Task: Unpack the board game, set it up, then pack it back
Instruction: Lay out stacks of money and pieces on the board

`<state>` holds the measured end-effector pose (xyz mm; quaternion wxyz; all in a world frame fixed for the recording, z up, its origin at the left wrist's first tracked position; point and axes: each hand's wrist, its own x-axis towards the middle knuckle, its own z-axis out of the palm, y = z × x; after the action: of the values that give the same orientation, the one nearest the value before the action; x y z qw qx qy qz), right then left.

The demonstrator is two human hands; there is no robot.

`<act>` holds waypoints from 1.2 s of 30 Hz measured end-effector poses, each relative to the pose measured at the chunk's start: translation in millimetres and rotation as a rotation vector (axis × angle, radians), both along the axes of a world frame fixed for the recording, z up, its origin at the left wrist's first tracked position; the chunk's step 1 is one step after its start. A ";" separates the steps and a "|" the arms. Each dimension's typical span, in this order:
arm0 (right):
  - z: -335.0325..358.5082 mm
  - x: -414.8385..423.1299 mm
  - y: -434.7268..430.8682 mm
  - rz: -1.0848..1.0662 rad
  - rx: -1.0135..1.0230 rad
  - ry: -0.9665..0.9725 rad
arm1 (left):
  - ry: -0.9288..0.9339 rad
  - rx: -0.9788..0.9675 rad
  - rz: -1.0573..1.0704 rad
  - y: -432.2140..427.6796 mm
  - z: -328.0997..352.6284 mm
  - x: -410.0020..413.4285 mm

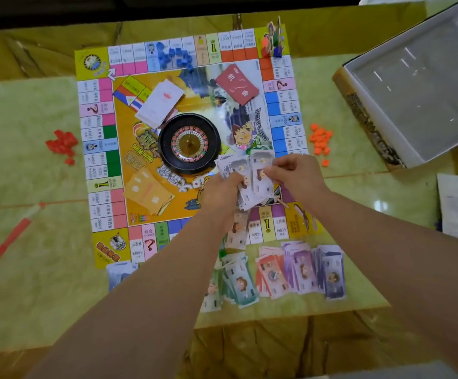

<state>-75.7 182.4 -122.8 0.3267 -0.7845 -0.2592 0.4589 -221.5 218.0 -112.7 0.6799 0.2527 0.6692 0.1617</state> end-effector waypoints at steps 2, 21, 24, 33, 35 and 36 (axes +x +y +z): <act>-3.8 18.8 11.9 -0.046 0.001 -0.062 | 0.050 0.016 -0.008 11.0 -2.5 12.2; -14.8 26.6 72.4 0.225 0.047 0.051 | 0.104 0.060 0.035 74.5 -9.7 51.1; -9.7 18.9 95.8 0.156 0.050 0.074 | 0.067 0.025 0.089 93.9 2.3 41.0; -7.0 -23.9 185.7 0.082 0.007 0.034 | 0.220 0.145 0.217 166.4 4.2 -16.3; -12.2 -36.1 206.0 0.102 -0.006 -0.065 | 0.225 0.154 0.239 178.8 1.6 -27.8; -14.0 -39.6 214.1 0.120 -0.019 -0.129 | 0.208 0.150 0.250 183.3 -0.2 -31.2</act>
<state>-115.3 396.4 -136.8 0.2739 -0.7986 -0.3216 0.4287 -252.7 401.3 -112.9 0.5608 0.2329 0.7482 0.2673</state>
